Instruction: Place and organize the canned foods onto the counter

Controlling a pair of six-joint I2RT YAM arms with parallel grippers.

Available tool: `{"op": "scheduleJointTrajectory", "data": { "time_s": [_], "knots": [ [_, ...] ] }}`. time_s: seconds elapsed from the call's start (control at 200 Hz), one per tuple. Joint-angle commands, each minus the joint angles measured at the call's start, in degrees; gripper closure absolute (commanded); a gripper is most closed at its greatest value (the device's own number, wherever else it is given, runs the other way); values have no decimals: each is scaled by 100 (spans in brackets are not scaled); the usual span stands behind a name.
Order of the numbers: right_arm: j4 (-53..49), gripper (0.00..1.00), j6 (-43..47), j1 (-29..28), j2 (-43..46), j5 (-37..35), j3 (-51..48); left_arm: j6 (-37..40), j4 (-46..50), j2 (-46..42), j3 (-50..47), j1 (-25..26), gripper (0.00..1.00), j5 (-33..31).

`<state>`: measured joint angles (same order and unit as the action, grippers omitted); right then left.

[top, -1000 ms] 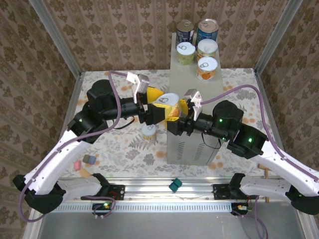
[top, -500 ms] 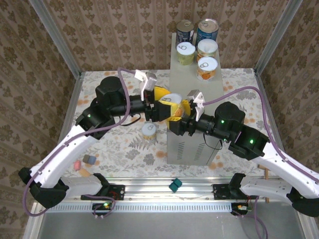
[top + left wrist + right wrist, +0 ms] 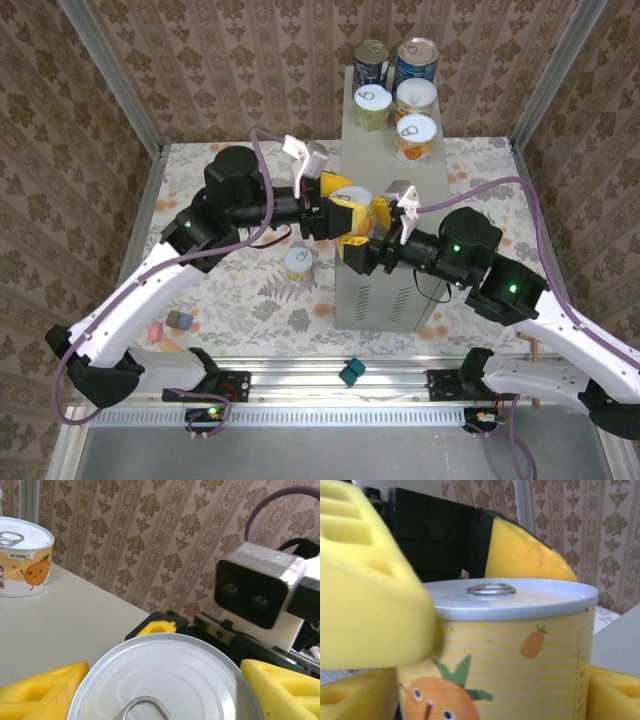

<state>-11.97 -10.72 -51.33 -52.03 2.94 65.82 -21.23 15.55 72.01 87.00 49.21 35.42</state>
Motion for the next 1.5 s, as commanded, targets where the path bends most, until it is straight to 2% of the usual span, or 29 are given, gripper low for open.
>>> {"op": "scheduleJointTrajectory", "data": {
  "time_s": [0.0, 0.145, 0.23, 0.435, 0.525, 0.695, 0.87, 1.195, 1.495],
  "knots": [
    [137, 8, 48, 14, 318, -205, -10, 212, -48, 128, 484, 31, 39, -141],
    [-347, 0, 101, 27, 698, -502, -64, 511, 270, 396, 970, 46, 39, -440],
    [-829, 0, 97, 31, 945, -801, 23, 703, 427, 540, 1212, 69, 39, -720],
    [-2364, 0, -222, 29, 1360, -2161, 542, 1232, 878, 926, 1808, 132, 38, -1746],
    [-2961, 0, -340, 33, 1512, -2546, 815, 1402, 1093, 1171, 2124, 177, 38, -2147],
    [-3794, 0, -339, 35, 1632, -3020, 1222, 1758, 1448, 1709, 2707, 338, 36, -2922],
    [-3998, 0, -249, 35, 1816, -3282, 1262, 2131, 1385, 2092, 2904, 497, 37, -3548],
    [-3893, 0, -176, 28, 1951, -3308, 1067, 2411, 974, 2375, 2821, 601, 36, -3779],
    [-3826, 0, -154, 27, 2021, -3239, 959, 2300, 788, 2275, 2483, 572, 27, -3473]
  ]
}}
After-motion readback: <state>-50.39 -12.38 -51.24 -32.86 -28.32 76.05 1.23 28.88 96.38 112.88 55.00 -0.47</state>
